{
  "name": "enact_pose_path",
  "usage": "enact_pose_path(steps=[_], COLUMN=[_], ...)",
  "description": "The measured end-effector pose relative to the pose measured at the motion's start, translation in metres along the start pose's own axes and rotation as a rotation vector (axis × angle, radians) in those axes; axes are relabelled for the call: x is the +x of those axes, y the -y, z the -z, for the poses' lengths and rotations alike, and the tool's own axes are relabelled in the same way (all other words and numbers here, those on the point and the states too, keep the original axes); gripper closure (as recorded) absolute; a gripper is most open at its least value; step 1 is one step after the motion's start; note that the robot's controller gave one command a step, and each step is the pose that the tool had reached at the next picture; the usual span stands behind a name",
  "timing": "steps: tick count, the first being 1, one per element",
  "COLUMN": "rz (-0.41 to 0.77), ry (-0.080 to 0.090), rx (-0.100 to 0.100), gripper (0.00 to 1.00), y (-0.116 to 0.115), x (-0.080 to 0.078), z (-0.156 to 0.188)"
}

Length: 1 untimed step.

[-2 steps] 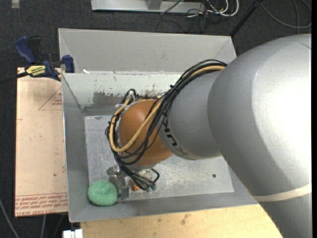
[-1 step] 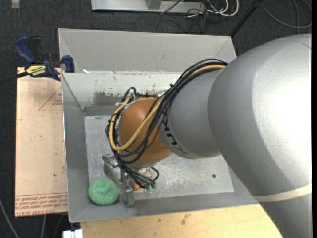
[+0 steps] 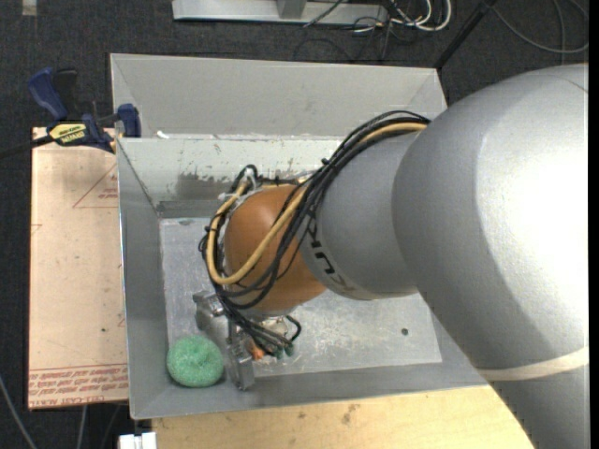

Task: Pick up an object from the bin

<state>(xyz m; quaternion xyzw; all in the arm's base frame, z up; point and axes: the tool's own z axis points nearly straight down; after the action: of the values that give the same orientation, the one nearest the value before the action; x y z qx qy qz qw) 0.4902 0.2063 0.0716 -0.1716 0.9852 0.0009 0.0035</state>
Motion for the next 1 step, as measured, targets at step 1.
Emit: enact_pose_path(steps=[1], rz=[0.093], ry=[0.002], rx=[0.002], gripper=[0.0], y=[-0.0121], x=[-0.0037], z=[-0.0002])
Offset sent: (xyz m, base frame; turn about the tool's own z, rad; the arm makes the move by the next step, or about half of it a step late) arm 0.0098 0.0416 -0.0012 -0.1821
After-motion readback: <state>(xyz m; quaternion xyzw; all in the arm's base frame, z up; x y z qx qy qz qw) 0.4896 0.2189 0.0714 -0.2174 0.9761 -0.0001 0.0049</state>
